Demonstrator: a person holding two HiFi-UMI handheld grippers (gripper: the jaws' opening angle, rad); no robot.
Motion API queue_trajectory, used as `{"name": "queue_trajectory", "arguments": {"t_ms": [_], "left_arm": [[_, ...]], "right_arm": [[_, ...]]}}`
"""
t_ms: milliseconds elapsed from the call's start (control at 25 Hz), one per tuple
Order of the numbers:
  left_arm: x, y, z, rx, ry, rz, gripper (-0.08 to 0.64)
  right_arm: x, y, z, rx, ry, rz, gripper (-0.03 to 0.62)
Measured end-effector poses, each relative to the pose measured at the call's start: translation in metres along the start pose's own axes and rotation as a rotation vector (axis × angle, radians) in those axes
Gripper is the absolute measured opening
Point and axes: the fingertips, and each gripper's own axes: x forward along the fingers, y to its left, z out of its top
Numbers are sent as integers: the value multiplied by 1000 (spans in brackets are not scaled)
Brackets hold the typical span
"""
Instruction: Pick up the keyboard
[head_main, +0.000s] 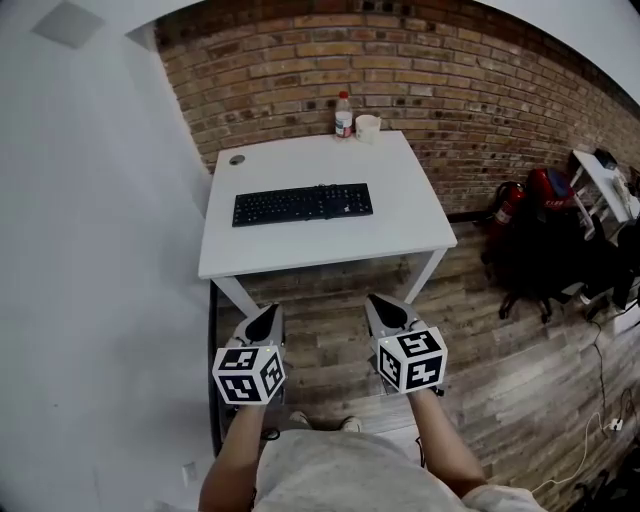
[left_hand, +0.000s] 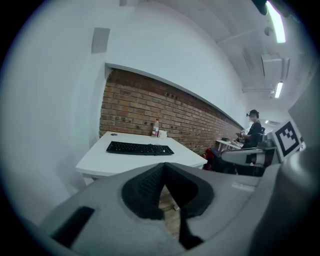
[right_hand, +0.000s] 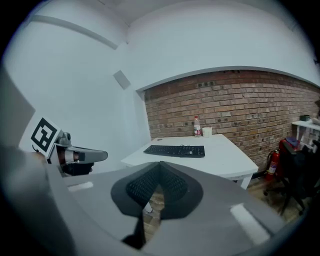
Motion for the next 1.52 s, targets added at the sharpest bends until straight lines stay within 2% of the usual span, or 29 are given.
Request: {"name": "queue_trajectory", "arguments": {"t_ms": [240,640,1120,1520], "left_arm": [[8,-8,-6,-2,11,22,-3],[52,20,0,-34,12,26,-3],[158,86,37,-40,75,-43,-3],[220,143,73,-33,104,-95,-3]], "right_arm": [[3,-18,-5,9,7,19,6],[50,-33,-6,6,41,35,6],[162,-70,17,61,92,-24,8],[235,-89,37,90,140,-101,8]]}}
